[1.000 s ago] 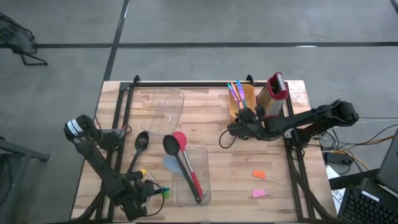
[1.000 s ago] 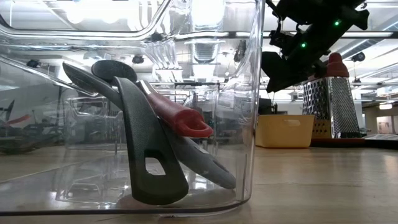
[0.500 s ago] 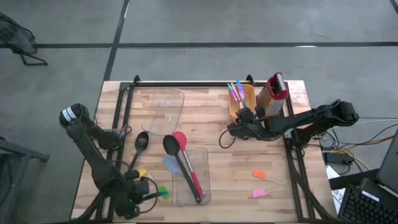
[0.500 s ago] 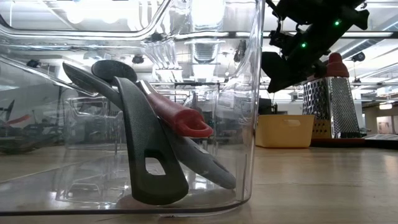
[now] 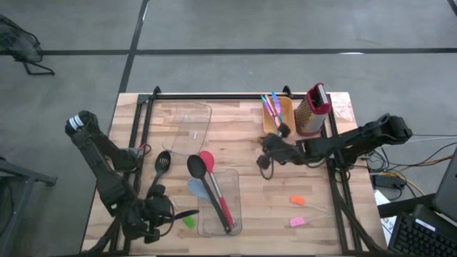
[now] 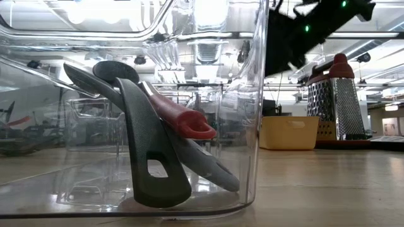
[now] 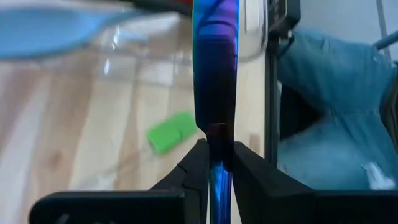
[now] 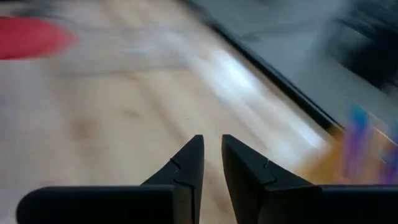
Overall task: Pick & Place Kitchen Items
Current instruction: Put the blue knife into the yellow bin
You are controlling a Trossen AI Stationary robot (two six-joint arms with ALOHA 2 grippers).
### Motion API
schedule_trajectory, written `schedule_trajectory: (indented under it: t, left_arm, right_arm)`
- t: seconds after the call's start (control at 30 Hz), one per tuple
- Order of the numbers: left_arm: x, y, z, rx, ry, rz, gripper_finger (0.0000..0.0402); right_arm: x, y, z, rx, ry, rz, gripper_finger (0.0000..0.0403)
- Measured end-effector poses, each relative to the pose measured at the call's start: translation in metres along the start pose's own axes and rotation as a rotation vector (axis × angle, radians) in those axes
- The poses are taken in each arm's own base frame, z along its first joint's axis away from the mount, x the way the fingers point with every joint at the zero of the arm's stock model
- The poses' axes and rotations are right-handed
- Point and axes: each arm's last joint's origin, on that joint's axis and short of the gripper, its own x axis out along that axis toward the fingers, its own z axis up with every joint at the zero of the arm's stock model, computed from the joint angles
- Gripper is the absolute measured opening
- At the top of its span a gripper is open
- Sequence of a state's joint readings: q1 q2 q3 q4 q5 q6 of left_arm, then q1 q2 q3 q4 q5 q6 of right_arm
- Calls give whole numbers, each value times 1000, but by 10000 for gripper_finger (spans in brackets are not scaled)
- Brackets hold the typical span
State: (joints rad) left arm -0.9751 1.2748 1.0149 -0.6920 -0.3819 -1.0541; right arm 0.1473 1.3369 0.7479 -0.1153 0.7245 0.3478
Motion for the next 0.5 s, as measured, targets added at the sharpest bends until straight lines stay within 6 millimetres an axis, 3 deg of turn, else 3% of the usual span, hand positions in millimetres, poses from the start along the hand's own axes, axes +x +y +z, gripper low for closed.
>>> schedule_trajectory:
  t: [0.17,0.3,0.5]
  left_arm:
    - [1,2,10,48,-86,15,51]
    - [3,0,19,79,-128,-20,51]
    - [5,-2,36,147,-202,-79,51]
  right_arm:
    - [-13,25,14,-178,-137,401,51]
    - [-25,38,25,-206,-269,681,40]
    - [-29,51,33,-202,-417,891,55]
